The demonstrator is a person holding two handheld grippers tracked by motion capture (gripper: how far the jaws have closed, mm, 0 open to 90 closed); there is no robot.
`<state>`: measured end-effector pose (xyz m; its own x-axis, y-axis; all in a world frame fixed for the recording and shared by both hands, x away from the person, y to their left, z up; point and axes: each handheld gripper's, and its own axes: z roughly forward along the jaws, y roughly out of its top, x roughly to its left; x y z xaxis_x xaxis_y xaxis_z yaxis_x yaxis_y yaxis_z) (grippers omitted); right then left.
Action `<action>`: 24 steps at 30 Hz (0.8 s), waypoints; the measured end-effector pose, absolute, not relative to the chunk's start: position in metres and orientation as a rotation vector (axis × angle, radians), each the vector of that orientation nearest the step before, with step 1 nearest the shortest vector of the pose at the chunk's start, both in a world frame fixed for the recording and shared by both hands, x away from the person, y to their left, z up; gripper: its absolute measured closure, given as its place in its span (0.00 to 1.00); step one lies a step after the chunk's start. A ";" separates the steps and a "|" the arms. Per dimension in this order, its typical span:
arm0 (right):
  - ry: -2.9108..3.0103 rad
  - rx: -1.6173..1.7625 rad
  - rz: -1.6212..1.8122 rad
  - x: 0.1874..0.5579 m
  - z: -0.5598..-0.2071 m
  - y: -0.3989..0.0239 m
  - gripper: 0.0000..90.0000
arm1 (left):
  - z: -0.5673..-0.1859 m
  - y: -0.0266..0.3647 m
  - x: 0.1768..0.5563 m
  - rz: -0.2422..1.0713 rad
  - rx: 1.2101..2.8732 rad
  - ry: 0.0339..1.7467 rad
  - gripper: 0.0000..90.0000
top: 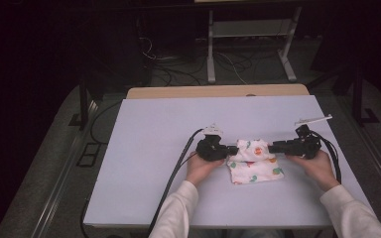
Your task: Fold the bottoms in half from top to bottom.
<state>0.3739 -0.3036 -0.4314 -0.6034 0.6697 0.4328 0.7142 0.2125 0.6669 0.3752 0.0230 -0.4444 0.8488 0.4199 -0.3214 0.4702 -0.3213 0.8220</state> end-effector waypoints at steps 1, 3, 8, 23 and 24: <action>-2.397 -1.391 -1.376 0.375 -0.430 -0.304 0.56 | -0.445 0.023 0.374 -0.061 1.950 0.658 0.97; -2.395 -1.393 -1.384 0.378 -0.428 -0.304 0.57 | -0.446 0.022 0.372 -0.060 1.943 0.649 0.97; -2.390 -1.382 -1.401 0.384 -0.421 -0.302 0.69 | -0.447 0.021 0.369 -0.059 1.960 0.629 0.97; -2.466 -1.384 -1.222 0.421 -0.407 -0.254 0.98 | -0.449 0.017 0.366 -0.069 1.982 0.602 0.97; -2.484 -1.384 -1.196 0.423 -0.408 -0.251 0.98 | -0.449 0.017 0.366 -0.070 1.982 0.603 0.97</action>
